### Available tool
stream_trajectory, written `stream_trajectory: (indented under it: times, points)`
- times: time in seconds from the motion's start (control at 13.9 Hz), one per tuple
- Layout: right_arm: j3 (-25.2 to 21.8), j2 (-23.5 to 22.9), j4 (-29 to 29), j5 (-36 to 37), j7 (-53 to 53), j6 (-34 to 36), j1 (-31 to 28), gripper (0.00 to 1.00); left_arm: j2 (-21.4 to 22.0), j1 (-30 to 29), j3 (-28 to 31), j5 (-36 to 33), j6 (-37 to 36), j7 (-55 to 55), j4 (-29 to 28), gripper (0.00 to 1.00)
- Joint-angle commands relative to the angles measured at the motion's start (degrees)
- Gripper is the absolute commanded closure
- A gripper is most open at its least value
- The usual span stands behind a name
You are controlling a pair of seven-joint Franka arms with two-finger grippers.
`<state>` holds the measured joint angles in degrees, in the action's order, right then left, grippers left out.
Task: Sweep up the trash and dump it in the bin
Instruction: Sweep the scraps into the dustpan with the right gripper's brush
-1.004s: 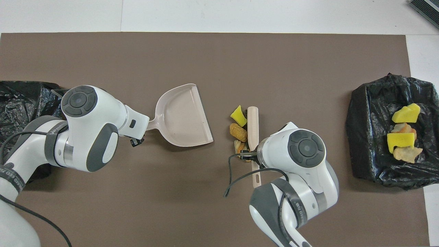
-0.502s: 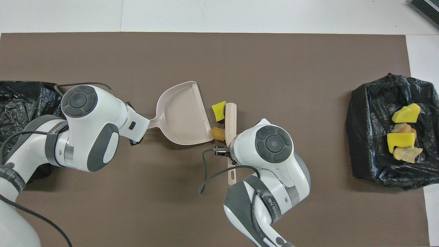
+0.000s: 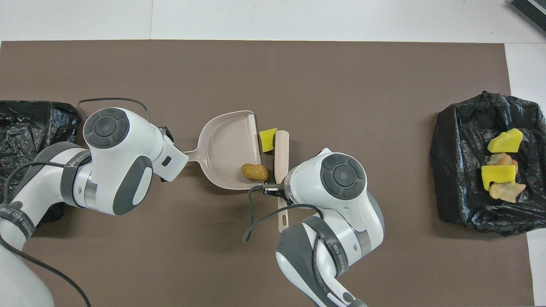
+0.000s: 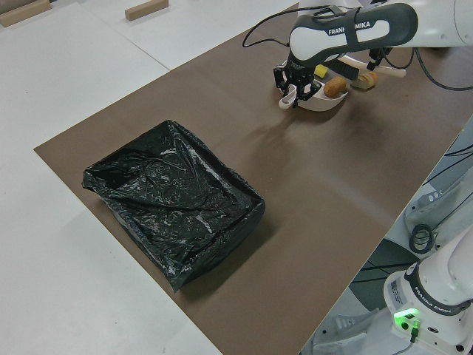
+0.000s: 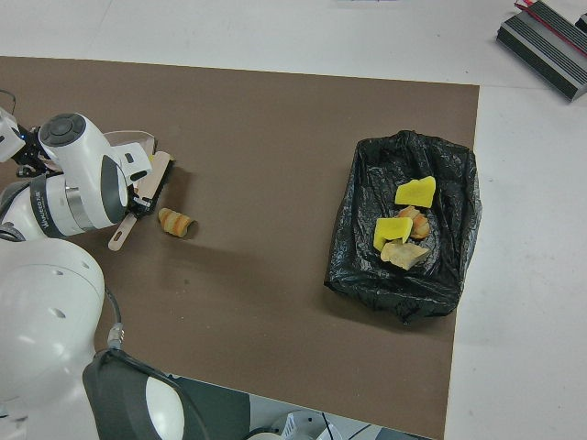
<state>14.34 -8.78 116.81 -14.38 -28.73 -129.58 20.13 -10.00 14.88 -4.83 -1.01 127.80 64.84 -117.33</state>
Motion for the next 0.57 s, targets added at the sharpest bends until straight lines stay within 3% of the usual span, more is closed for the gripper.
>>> stream_trajectory:
  times: [0.0,0.29,0.5]
  points:
    - [0.3,-0.5,-1.3,-6.6,6.6,-0.6,0.8,1.0,0.9,1.0,0.4,-0.9,0.7,0.5,-1.3,1.0]
    - [0.3,-0.4,-5.9,-9.5,7.2,0.8,2.7,1.0,0.9,1.0,0.4,-0.9,0.8,0.3,-1.4,1.0]
    - [-0.5,3.2,-6.0,-8.7,6.3,5.8,1.8,1.0,0.9,0.9,0.4,-0.9,1.0,0.1,-1.4,1.0]
